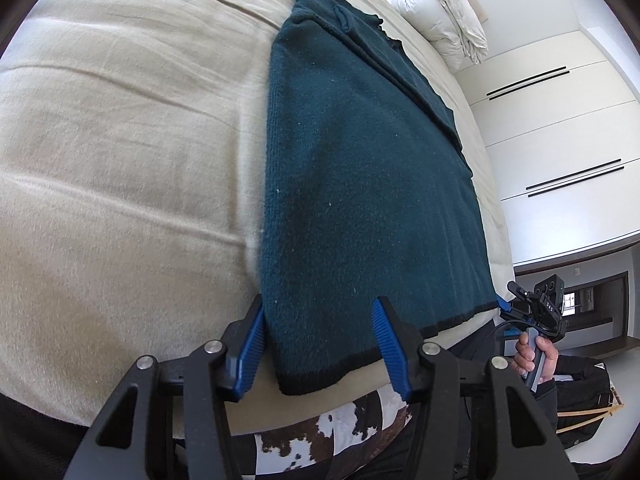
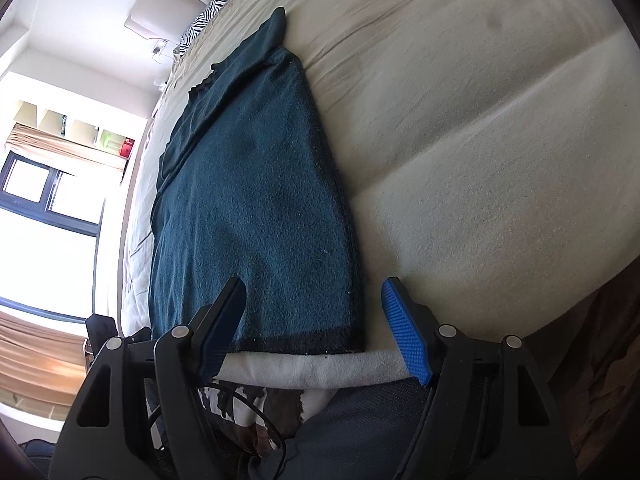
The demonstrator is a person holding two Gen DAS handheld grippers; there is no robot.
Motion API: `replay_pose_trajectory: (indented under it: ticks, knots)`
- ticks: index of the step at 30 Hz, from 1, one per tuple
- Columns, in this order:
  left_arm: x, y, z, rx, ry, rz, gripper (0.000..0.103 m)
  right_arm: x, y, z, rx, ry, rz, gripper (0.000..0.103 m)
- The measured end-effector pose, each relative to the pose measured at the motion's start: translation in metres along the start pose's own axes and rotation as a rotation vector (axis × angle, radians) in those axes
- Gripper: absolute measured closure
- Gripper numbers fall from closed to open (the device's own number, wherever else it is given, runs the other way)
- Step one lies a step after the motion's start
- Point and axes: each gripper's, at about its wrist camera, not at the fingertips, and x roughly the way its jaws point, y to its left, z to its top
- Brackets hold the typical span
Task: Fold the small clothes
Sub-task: 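Move both grippers to the sweater hem and grasp it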
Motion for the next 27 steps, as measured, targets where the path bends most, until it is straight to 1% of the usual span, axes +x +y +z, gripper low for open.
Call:
replay_pose_trajectory:
  ticks: [3, 5, 9, 11, 13, 15, 16, 25, 26, 27]
  knots:
    - [0.0, 0.003, 0.0, -0.011, 0.01, -0.01, 0.047, 0.001, 0.0, 0.0, -0.003, 0.006, 0.004, 0.035]
    - [-0.001, 0.004, -0.001, -0.014, 0.014, -0.013, 0.047, 0.001, -0.001, 0.0, 0.0, 0.01, 0.005, 0.04]
    - [-0.002, 0.003, -0.002, -0.002, 0.021, -0.002, 0.049, 0.0, -0.005, 0.0, 0.009, 0.011, 0.012, 0.045]
    - [-0.002, 0.004, -0.003, -0.011, 0.019, 0.0, 0.055, -0.001, -0.008, -0.001, 0.017, 0.01, 0.02, 0.049]
    - [-0.002, 0.007, -0.003, -0.026, 0.017, 0.005, 0.065, -0.001, -0.012, -0.001, 0.026, 0.009, 0.025, 0.052]
    - [-0.003, 0.01, -0.003, -0.033, 0.017, 0.014, 0.073, -0.001, -0.013, -0.001, 0.033, 0.009, 0.028, 0.054]
    - [-0.004, 0.011, -0.003, -0.034, 0.018, 0.018, 0.075, -0.001, -0.013, -0.002, 0.034, 0.009, 0.03, 0.054]
    - [-0.002, 0.005, -0.005, -0.005, 0.022, 0.057, 0.075, 0.002, -0.011, -0.001, 0.018, 0.031, 0.028, 0.054]
    - [-0.001, 0.003, -0.006, 0.006, 0.02, 0.069, 0.077, 0.003, -0.01, -0.001, 0.016, 0.034, 0.025, 0.056]
    - [0.0, 0.001, -0.007, 0.015, 0.015, 0.087, 0.085, 0.004, -0.009, -0.002, 0.013, 0.04, 0.023, 0.058]
